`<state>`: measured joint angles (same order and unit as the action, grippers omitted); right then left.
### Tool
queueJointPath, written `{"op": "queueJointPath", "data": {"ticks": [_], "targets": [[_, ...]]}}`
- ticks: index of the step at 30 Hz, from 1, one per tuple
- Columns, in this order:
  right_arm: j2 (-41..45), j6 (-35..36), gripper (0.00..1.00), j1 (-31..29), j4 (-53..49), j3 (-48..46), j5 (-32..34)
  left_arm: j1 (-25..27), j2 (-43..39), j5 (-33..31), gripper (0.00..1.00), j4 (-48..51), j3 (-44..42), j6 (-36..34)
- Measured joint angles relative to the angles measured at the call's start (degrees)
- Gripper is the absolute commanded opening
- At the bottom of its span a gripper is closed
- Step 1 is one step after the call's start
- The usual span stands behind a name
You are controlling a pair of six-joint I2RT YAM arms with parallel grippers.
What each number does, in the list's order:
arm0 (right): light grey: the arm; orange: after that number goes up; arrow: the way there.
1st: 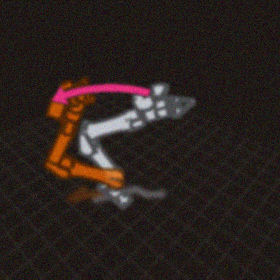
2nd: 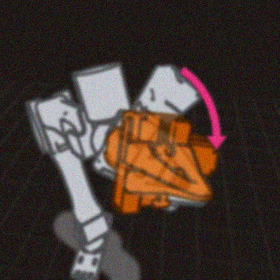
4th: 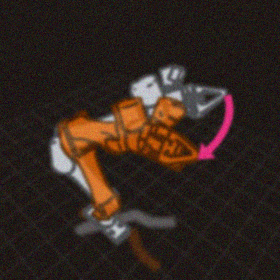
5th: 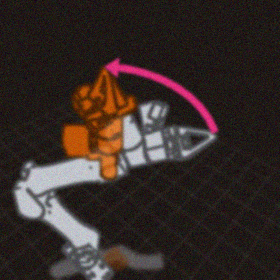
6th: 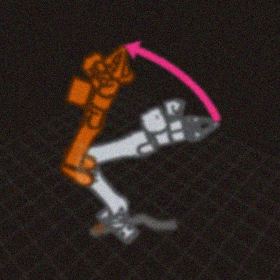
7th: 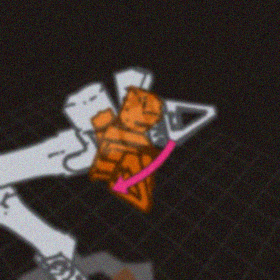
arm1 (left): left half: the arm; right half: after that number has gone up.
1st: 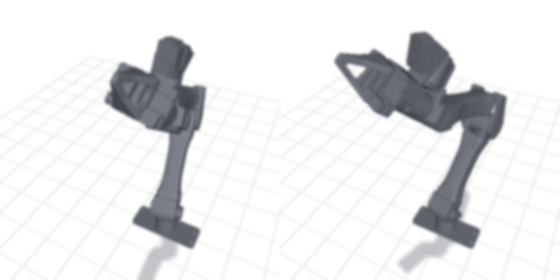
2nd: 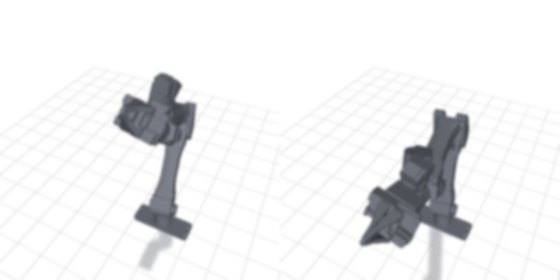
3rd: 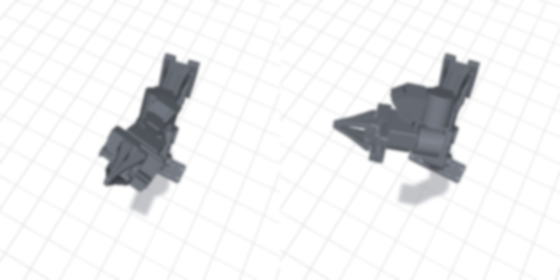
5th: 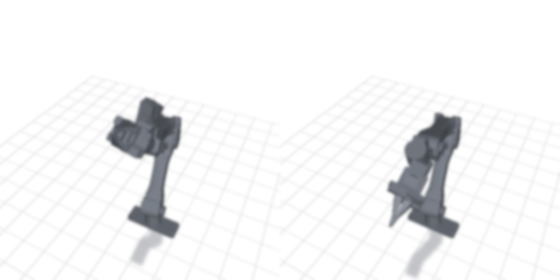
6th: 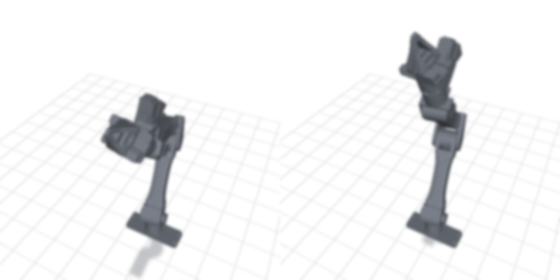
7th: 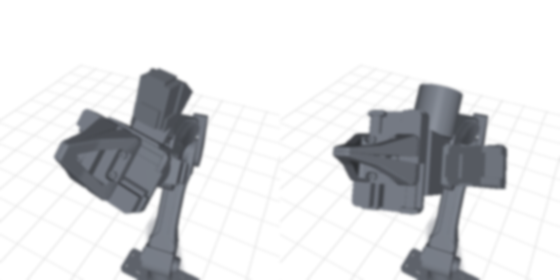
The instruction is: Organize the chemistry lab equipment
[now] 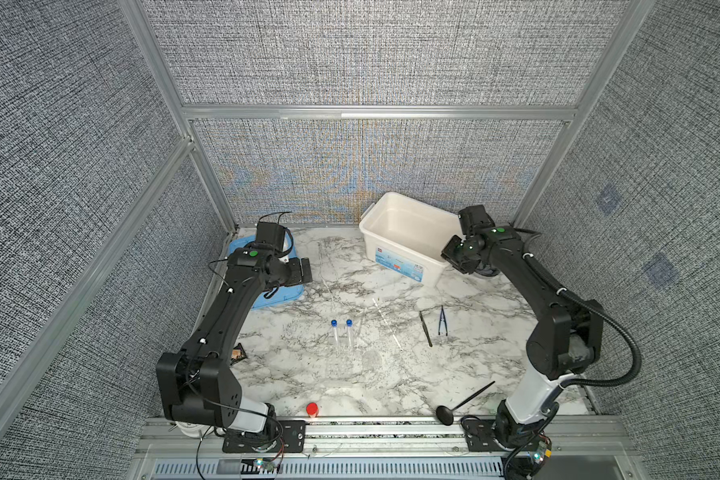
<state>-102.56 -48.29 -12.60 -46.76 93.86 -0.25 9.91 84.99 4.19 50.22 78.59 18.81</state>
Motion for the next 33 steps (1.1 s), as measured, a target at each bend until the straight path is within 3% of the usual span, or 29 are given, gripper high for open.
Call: {"op": "queueJointPath", "data": {"ticks": [18, 33], "targets": [[-3.85, 11.34, 0.22, -2.16, -6.36, 5.46, 3.37, -0.07, -0.02, 0.24, 0.99, -0.81, -2.27, -0.52], [-2.47, 20.52, 0.16, -2.36, -8.72, 5.11, -2.03, -0.09, 6.82, 6.40, 0.99, -1.38, 4.13, 0.33]]}}
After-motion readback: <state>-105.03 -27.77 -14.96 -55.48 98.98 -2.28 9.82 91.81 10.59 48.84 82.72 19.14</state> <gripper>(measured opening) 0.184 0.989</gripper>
